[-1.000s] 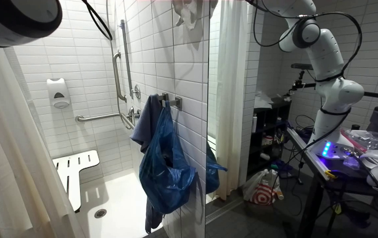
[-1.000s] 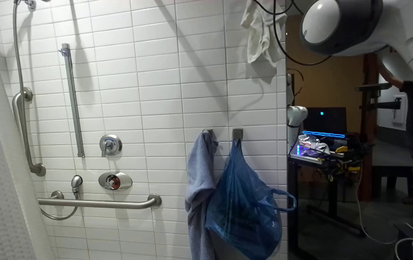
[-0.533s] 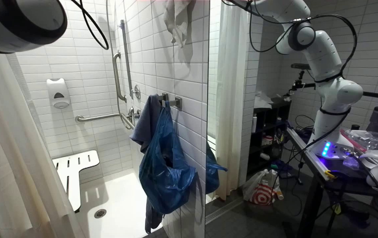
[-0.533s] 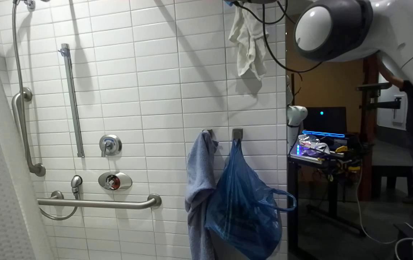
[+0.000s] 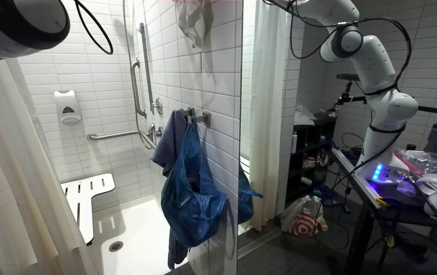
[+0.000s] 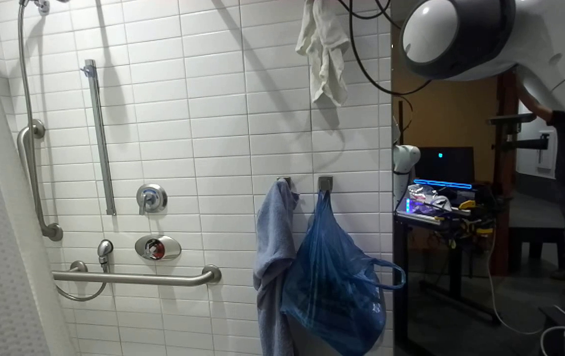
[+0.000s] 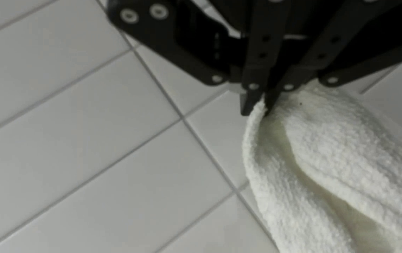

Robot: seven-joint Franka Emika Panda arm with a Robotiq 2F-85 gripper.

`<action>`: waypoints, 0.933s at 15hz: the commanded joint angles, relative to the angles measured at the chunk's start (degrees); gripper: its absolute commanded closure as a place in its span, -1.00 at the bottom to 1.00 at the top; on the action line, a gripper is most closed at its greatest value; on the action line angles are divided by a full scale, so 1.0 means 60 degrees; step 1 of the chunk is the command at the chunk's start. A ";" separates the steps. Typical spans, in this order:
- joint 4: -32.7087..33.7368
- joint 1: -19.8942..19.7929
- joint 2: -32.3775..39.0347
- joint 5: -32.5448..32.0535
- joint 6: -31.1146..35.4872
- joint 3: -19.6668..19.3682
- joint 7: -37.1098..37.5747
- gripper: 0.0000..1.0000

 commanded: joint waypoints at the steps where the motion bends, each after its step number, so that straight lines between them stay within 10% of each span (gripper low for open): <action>1: 0.0002 0.0030 -0.0252 0.0954 -0.0293 -0.0042 -0.1195 0.98; 14: 0.0236 -0.0295 0.0828 0.2602 -0.4406 -0.0721 -0.2111 0.98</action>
